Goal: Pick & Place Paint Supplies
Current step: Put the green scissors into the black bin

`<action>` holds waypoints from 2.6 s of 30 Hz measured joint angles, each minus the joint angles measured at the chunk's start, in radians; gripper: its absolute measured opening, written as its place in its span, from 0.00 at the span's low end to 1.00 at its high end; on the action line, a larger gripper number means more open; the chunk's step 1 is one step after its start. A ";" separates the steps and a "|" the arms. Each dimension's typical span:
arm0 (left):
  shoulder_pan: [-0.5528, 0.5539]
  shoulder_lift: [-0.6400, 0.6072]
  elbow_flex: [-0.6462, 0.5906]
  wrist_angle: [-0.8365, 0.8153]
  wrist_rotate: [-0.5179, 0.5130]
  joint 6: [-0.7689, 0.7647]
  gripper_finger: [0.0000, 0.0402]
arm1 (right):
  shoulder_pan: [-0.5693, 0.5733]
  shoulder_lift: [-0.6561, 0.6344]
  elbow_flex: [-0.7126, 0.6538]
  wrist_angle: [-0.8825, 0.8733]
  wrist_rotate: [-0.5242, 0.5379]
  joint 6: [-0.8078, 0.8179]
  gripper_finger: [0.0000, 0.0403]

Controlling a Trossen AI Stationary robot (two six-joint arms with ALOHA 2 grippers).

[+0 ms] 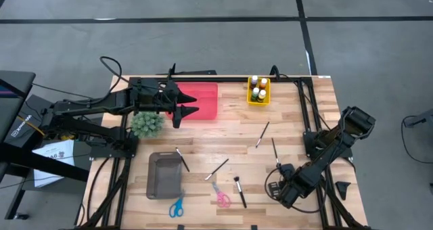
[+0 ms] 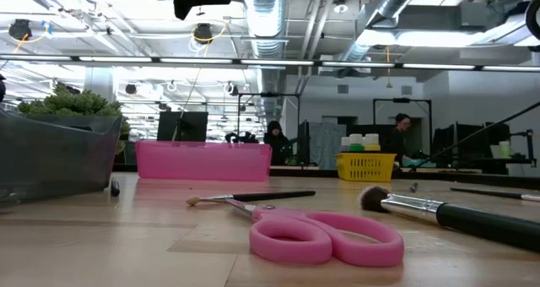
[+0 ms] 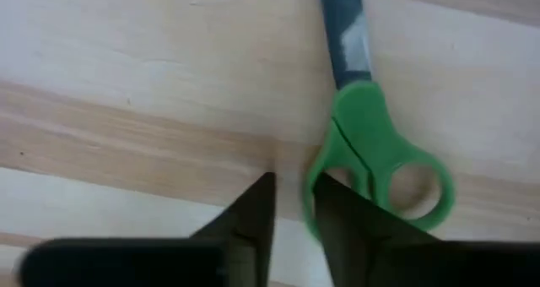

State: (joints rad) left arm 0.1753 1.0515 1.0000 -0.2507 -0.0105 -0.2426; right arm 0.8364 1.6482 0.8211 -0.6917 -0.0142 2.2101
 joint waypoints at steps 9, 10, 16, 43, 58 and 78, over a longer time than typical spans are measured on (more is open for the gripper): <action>0.000 0.000 0.000 0.000 0.000 0.000 0.51 | 0.001 -0.001 0.000 0.022 0.011 -0.003 0.01; 0.000 0.000 0.000 0.000 0.000 0.000 0.51 | 0.004 0.001 0.009 0.015 0.012 -0.003 0.01; 0.000 0.000 0.000 -0.001 0.000 0.001 0.51 | 0.031 0.004 0.114 -0.049 0.073 -0.022 0.00; -0.065 0.000 0.000 -0.024 0.025 -0.011 0.51 | -0.263 -0.049 0.334 -0.377 0.267 -0.784 0.00; -0.131 0.000 0.000 -0.134 -0.089 -0.160 0.51 | -0.710 -0.209 0.335 -0.070 0.403 -1.469 0.00; -0.127 0.270 0.000 0.255 -0.239 -0.341 0.51 | -0.957 -0.081 0.630 0.079 0.243 -1.937 0.00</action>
State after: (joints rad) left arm 0.0483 1.3215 1.0001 0.0047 -0.2497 -0.5832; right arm -0.1207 1.5676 1.4515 -0.6127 0.2289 0.2734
